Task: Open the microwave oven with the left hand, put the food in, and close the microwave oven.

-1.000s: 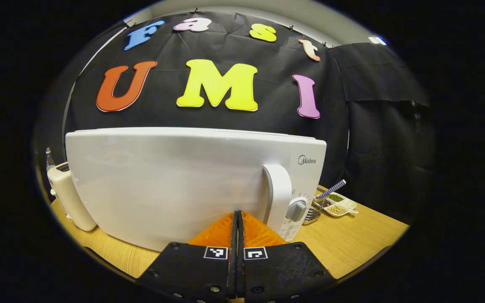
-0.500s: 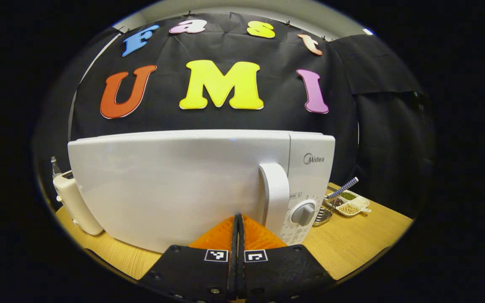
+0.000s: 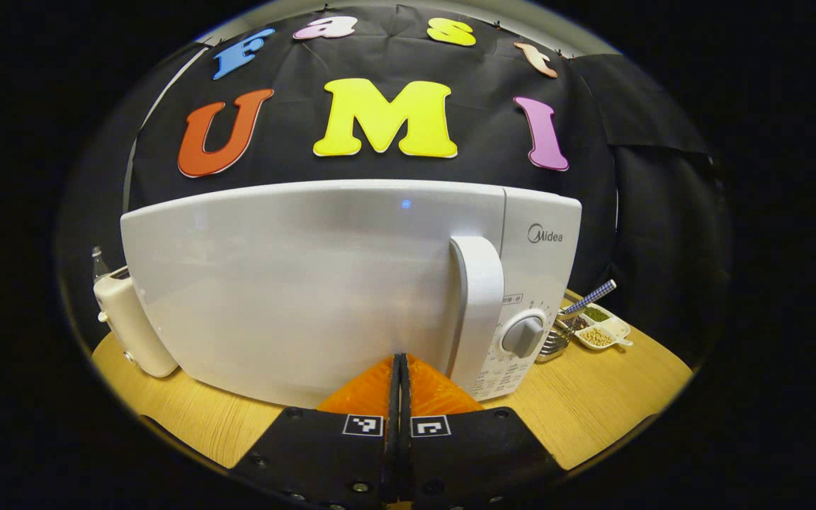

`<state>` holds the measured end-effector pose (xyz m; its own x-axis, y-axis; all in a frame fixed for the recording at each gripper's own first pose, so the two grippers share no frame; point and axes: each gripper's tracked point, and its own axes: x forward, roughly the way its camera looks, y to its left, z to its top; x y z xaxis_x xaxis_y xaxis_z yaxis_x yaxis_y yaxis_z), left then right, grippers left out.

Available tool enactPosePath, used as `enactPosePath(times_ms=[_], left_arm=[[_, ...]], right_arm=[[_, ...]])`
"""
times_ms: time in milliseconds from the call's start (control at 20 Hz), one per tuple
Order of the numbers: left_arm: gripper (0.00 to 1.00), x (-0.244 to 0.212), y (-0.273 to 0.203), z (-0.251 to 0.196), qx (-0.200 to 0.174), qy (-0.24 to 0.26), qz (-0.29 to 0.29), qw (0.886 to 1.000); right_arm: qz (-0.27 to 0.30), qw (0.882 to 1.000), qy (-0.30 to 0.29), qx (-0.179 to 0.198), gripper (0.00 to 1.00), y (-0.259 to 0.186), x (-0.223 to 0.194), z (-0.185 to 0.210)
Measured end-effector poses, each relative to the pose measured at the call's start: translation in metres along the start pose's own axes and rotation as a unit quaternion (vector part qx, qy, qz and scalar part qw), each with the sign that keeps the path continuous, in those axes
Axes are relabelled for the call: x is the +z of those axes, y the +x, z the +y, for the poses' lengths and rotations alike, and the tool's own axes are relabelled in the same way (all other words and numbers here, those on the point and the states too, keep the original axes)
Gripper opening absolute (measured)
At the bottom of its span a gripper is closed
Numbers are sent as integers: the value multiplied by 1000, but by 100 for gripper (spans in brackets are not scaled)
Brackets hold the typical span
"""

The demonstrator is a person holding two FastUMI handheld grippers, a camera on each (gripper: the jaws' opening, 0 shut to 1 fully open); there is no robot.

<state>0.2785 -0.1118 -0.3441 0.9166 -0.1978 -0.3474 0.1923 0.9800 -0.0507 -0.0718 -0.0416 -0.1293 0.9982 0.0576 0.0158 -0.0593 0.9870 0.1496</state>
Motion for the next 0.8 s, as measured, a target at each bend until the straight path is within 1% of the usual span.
enactPosePath(times_ms=[150,200,250,300,350,400,450,500,650,700,750,800], left_arm=[[0,5,-24,7,1,-3,-7,1000],[0,8,-37,10,3,-5,-6,1000],[0,9,-50,13,8,-5,-4,1000],[7,14,-66,23,28,1,-7,1000],[29,20,-82,27,33,5,-12,999],[59,26,-100,30,38,7,-17,999],[71,33,-118,30,38,6,-29,999],[96,43,-137,31,41,1,-39,998],[96,57,-194,36,61,-12,-56,996],[96,58,-213,34,67,-12,-56,996],[95,57,-230,33,72,-13,-57,996],[95,58,-248,31,75,-17,-57,995]], right_arm=[[15,1000,-2,2,100,4,-9,6],[21,1000,-2,3,91,6,-12,9],[26,1000,-2,4,91,6,-15,11],[31,999,-1,5,91,6,-18,14],[34,999,0,5,91,6,-18,17],[36,999,0,5,91,6,-18,19],[36,999,-1,5,91,5,-17,23],[35,999,-4,6,91,4,-17,26],[32,999,-11,7,91,0,-14,35],[30,999,-11,9,100,-2,-12,38],[29,999,-12,10,100,-4,-9,40],[27,999,-14,11,91,-6,-8,43]])
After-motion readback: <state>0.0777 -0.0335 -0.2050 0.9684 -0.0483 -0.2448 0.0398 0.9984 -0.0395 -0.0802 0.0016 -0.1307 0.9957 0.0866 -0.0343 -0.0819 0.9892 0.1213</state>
